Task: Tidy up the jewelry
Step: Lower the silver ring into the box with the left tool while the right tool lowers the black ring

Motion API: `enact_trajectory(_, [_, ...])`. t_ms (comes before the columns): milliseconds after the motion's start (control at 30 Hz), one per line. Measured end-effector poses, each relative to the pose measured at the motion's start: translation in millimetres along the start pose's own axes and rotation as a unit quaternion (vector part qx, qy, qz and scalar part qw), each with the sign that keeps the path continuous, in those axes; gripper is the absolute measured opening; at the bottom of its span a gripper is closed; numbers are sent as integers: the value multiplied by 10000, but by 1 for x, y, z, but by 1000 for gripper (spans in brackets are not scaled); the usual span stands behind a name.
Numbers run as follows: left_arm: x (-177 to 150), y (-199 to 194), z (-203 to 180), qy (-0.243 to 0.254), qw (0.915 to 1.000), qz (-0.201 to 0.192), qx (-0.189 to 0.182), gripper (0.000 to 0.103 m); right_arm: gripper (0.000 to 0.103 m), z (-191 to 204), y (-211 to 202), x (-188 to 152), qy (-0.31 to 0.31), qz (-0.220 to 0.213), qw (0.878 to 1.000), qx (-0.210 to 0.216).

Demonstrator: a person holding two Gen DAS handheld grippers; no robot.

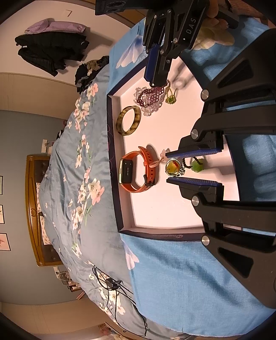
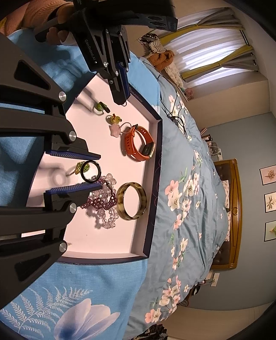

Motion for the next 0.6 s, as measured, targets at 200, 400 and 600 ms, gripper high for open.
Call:
enact_trajectory(200, [-1, 4, 1, -9, 10000, 45, 27, 18, 20, 0, 4, -1, -19, 43, 10000, -40])
enact_trajectory(400, [-1, 6, 2, -25, 10000, 61, 29, 18, 20, 1, 9, -2, -35, 101, 9999, -69])
enact_trajectory(600, [-1, 7, 2, -28, 10000, 81, 31, 18, 20, 1, 12, -3, -46, 147, 9999, -80])
Point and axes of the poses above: each gripper's, at about its wrist camera, not at the fingertips, and y roughly the way its jaws point, z to its left, x to its top, the point moved 8 cm from there along y, roughly the way its jaws point, and after that the axes turned 14 degrees about -x, right-handed, at the moved point
